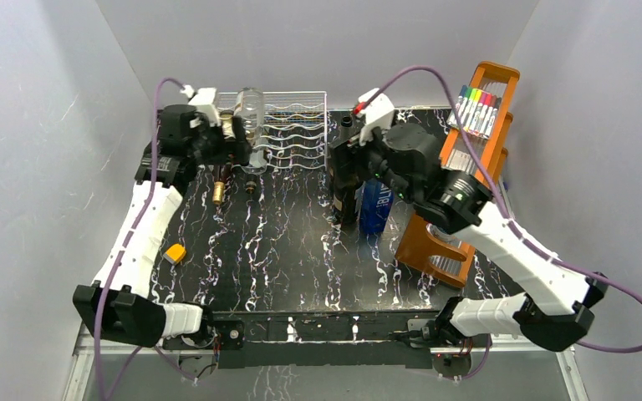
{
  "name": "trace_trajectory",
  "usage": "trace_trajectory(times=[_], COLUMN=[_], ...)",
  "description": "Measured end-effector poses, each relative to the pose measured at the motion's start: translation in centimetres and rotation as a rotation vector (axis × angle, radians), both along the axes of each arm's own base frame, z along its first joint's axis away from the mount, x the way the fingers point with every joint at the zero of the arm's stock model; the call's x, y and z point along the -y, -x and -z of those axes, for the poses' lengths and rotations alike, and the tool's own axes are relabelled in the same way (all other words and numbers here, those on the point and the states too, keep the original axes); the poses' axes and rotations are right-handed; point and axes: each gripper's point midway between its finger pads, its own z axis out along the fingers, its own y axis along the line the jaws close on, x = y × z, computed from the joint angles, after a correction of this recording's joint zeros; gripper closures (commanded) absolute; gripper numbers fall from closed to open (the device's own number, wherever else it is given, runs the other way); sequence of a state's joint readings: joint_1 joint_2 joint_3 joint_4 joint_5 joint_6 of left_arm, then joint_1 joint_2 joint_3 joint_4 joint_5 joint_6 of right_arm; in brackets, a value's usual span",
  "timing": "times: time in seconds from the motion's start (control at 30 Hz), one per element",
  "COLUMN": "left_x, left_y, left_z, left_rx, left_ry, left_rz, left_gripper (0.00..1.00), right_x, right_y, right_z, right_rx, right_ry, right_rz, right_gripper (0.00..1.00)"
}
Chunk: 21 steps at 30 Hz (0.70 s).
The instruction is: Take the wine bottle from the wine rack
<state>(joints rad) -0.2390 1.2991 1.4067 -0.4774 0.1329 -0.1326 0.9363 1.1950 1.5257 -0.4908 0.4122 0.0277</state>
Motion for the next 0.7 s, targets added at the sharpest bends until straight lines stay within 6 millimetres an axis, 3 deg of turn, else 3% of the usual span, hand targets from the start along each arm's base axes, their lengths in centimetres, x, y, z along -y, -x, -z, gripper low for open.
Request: trace_trajectory(times=[0.1, 0.27, 0.47, 0.6, 0.7], left_x=[-4.2, -7.3, -5.9, -5.0, -4.9], left_y=[-0.2, -0.2, -3.2, -5.4, -7.1], left_z=[3.1, 7.7, 11.0, 13.4, 15.3], left_rx=[-0.094, -0.232, -0.323, -0.375, -0.407], left_ry=[0.075, 0.302, 0.525, 0.612, 0.655], left_rz=[-0.122, -0.214, -0.154, -0.124, -0.131], left_gripper=[0.02, 0.25, 0.25, 0.25, 0.33], right_x=[-3.0, -7.5, -11.5, -12.5, -12.5], right_y=[0.2, 0.2, 1.6, 3.0, 3.1], right_z=[1.7, 5.2, 10.0, 10.2, 9.8], right_rx=[-0.067, -0.206, -0.342, -0.358, -0.351], right_ry=[0.005, -0.001, 0.043, 0.037, 0.026], right_rz=[-0.099, -0.192, -0.266, -0.305, -0.31], right_gripper=[0.02, 0.02, 0.02, 0.02, 0.02])
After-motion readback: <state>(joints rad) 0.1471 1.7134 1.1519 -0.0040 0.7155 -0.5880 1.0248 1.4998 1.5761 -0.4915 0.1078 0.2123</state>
